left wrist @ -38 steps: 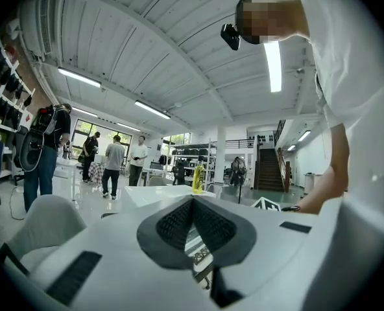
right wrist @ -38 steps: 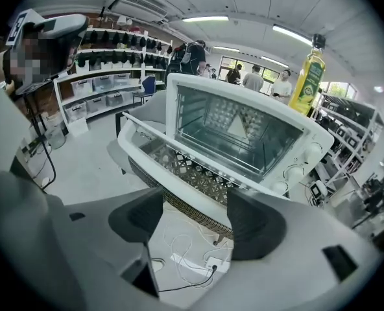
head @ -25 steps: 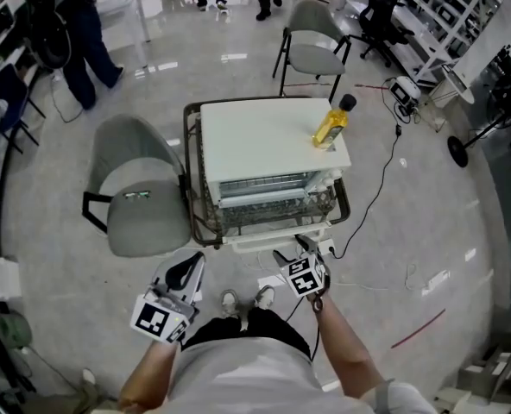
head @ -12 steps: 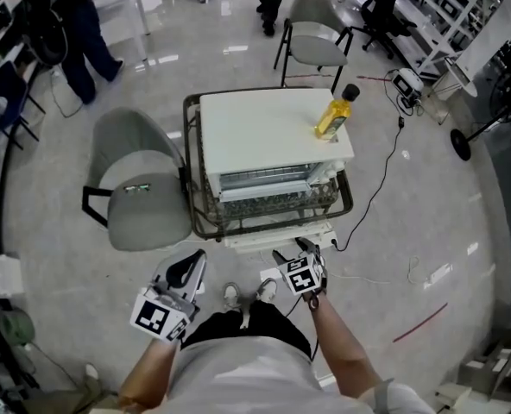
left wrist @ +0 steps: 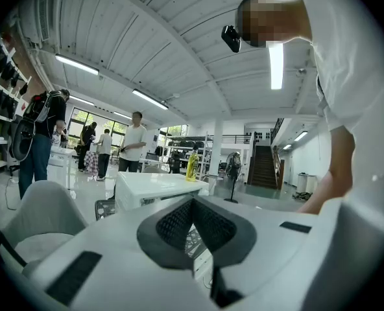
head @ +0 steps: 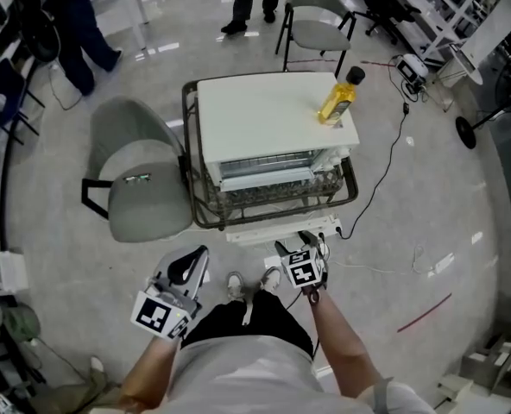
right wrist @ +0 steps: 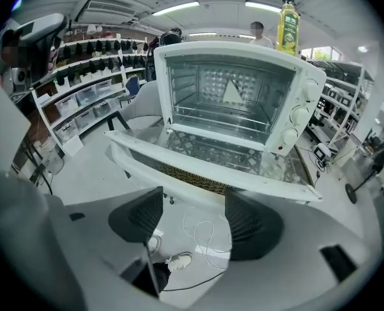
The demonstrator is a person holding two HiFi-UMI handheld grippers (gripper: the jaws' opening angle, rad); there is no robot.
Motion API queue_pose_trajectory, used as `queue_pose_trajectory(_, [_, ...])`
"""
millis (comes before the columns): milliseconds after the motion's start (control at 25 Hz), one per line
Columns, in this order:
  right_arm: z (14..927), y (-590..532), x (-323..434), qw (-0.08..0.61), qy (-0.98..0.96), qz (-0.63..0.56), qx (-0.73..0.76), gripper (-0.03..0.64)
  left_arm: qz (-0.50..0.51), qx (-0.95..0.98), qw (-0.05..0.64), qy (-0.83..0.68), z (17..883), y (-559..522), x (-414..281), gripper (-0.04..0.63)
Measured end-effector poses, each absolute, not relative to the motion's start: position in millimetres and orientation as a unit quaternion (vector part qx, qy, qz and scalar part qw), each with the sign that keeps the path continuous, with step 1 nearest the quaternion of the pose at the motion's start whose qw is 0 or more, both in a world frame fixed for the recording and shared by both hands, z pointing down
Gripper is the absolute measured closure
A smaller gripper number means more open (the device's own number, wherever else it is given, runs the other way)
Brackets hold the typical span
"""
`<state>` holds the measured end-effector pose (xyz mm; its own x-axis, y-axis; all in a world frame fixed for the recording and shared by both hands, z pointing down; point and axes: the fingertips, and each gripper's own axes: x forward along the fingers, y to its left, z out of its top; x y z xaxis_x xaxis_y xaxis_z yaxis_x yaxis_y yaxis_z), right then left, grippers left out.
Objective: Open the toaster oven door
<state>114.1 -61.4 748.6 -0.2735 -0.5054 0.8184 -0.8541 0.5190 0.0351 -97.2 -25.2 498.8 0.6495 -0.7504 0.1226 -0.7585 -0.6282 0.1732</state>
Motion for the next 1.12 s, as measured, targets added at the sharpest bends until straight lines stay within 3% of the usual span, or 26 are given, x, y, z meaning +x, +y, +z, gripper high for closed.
queue_pose_trajectory(520, [771, -65, 121, 0.346, -0.741, 0.297, 0.493, 0.306, 0.031, 0.897, 0.130, -0.421, 518, -21, -100, 0.580])
queue_pose_trajectory(1120, [788, -66, 123, 0.330, -0.710, 0.306, 0.542, 0.308, 0.039, 0.893, 0.148, -0.423, 538, -20, -102, 0.580])
